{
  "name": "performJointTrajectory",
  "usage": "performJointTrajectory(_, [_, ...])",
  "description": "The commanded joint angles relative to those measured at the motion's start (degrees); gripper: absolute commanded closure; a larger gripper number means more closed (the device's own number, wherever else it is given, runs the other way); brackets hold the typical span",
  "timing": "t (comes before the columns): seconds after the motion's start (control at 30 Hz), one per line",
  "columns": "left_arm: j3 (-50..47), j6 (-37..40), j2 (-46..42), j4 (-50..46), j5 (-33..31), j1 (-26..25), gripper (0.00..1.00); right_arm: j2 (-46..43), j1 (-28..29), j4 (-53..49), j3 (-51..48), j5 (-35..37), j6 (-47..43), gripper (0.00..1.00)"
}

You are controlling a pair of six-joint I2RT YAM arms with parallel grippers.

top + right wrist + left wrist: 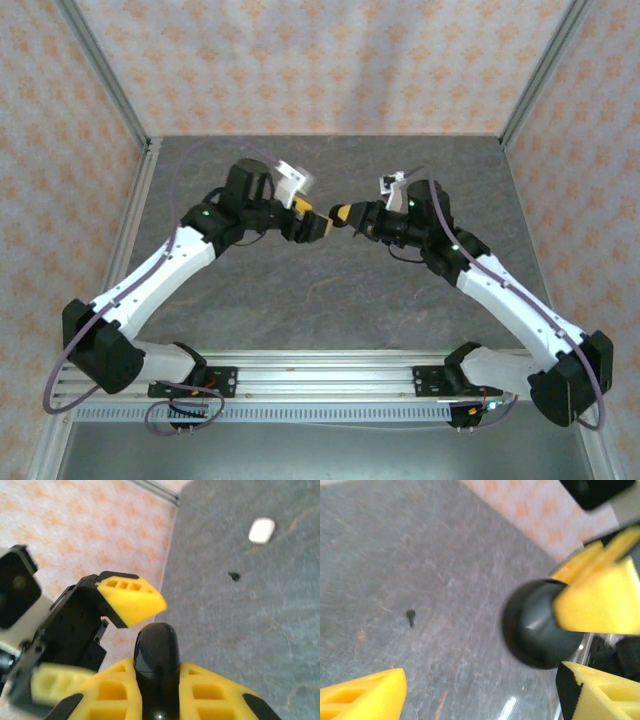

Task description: Insert the wireless bluetooth earbuds into the charging case

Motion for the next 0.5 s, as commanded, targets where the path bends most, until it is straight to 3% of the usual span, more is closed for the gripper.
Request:
performJointTrajectory(0.0, [1.8, -11.7, -2.3, 6.8, 5.2, 3.9, 0.24, -2.9, -0.6, 10.4, -2.2, 3.5, -0.6, 1.0])
performJointTrajectory(0.33, [-3.0, -32.2, -4.6, 29.3, 12.8, 4.5, 0.35, 1.4, -1.9, 34.4, -3.5, -4.5, 10.3, 1.0])
performJointTrajectory(0.47, [-2.9, -35.1, -4.5, 31.6, 13.6, 4.4, 0.37, 2.4, -1.9, 39.7, -3.6, -5.7, 12.6, 1.0])
